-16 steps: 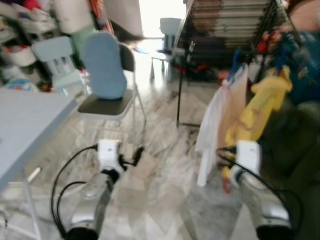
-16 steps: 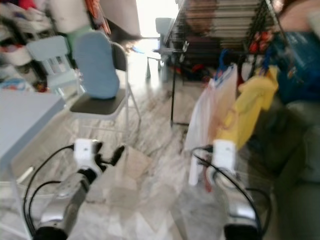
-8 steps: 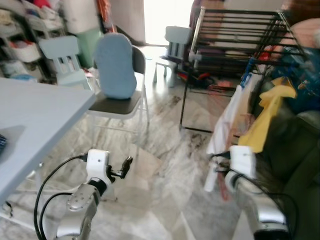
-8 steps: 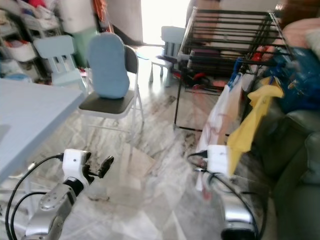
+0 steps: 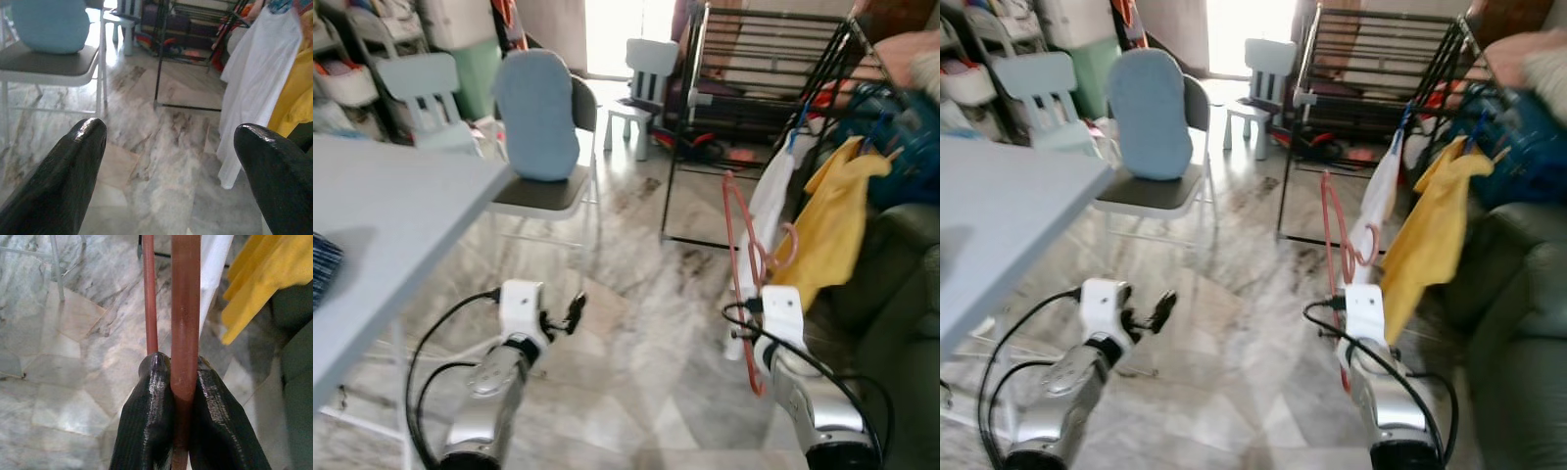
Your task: Hang hanger
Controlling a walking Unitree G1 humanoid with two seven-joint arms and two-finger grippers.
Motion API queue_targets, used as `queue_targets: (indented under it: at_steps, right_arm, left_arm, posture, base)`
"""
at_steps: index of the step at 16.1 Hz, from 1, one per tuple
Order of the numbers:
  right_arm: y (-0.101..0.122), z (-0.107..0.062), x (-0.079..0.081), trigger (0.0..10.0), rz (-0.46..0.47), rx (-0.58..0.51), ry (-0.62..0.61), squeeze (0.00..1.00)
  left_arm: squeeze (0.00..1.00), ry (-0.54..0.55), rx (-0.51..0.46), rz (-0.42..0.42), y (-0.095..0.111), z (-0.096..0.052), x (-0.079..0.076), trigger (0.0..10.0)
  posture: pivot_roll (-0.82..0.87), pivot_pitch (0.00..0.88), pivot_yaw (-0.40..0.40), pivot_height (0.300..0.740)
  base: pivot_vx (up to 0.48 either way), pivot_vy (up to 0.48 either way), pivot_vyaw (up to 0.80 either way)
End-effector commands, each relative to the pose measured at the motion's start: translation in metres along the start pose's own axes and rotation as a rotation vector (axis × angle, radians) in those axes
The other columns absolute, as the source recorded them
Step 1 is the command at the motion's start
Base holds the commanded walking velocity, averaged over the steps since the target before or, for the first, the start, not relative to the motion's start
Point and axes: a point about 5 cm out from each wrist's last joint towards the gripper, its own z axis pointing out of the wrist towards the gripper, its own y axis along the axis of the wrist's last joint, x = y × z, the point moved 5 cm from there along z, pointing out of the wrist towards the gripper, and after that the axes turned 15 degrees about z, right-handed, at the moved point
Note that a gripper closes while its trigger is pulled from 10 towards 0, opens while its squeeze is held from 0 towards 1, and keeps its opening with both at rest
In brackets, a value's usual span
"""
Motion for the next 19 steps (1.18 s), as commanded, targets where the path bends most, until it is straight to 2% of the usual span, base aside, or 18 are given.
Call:
queue_targets:
  at_steps: [1, 3, 6, 9, 12, 14, 15, 16, 19]
  right_arm:
    - [0.01, 0.002, 0.003, 10.0, 0.022, -0.042, -0.001, 0.0]
    - [0.018, 0.0, 0.003, 10.0, 0.019, -0.09, -0.022, 0.0]
    - [0.012, -0.003, -0.006, 10.0, 0.038, -0.086, -0.039, 0.0]
    - [-0.001, -0.003, -0.015, 10.0, 0.055, -0.064, -0.036, 0.0]
    - [0.003, 0.005, -0.022, 10.0, 0.1, -0.097, -0.067, 0.0]
    - [0.01, 0.011, -0.015, 10.0, 0.101, -0.117, -0.06, 0.0]
    - [0.015, 0.014, -0.004, 10.0, 0.088, -0.131, -0.026, 0.0]
    - [0.017, 0.014, -0.001, 10.0, 0.079, -0.139, -0.019, 0.0]
    - [0.012, 0.012, -0.004, 10.0, 0.073, -0.132, -0.011, 0.0]
  left_arm:
    - [0.0, 0.013, 0.01, 0.003, -0.001, -0.002, 0.003, 10.0]
    - [0.0, 0.037, 0.031, 0.0, -0.005, -0.007, 0.009, 10.0]
    - [0.0, 0.076, 0.046, -0.031, -0.012, -0.011, 0.016, 10.0]
    - [0.0, 0.067, 0.032, -0.051, -0.01, -0.006, 0.01, 10.0]
    - [0.0, 0.039, 0.029, -0.06, -0.007, 0.001, 0.003, 10.0]
    - [0.0, 0.006, 0.032, -0.059, -0.006, 0.008, -0.004, 10.0]
    - [0.0, -0.002, 0.04, -0.052, -0.007, 0.011, -0.005, 10.0]
    - [0.0, 0.006, 0.045, -0.052, -0.007, 0.012, -0.004, 10.0]
    - [0.0, 0.083, 0.043, -0.056, -0.01, 0.006, 0.007, 10.0]
  posture:
    - [-0.16, 0.0, 0.047, 0.74]
    - [-0.16, 0.0, 0.093, 0.74]
    - [-0.19, 0.0, 0.116, 0.74]
    - [-0.21, 0.0, 0.106, 0.74]
    - [-0.22, 0.0, 0.089, 0.74]
    - [-0.22, 0.0, 0.08, 0.74]
    - [-0.22, 0.0, 0.084, 0.74]
    - [-0.22, 0.0, 0.092, 0.74]
    - [-0.23, 0.0, 0.102, 0.74]
  base:
    - [0.0, 0.0, 0.0]
    - [0.0, 0.0, 0.0]
    - [0.0, 0.0, 0.0]
    - [0.0, 0.0, 0.0]
    - [0.0, 0.0, 0.0]
    - [0.0, 0.0, 0.0]
    - [0.0, 0.0, 0.0]
    - [0.0, 0.0, 0.0]
    - [0.0, 0.0, 0.0]
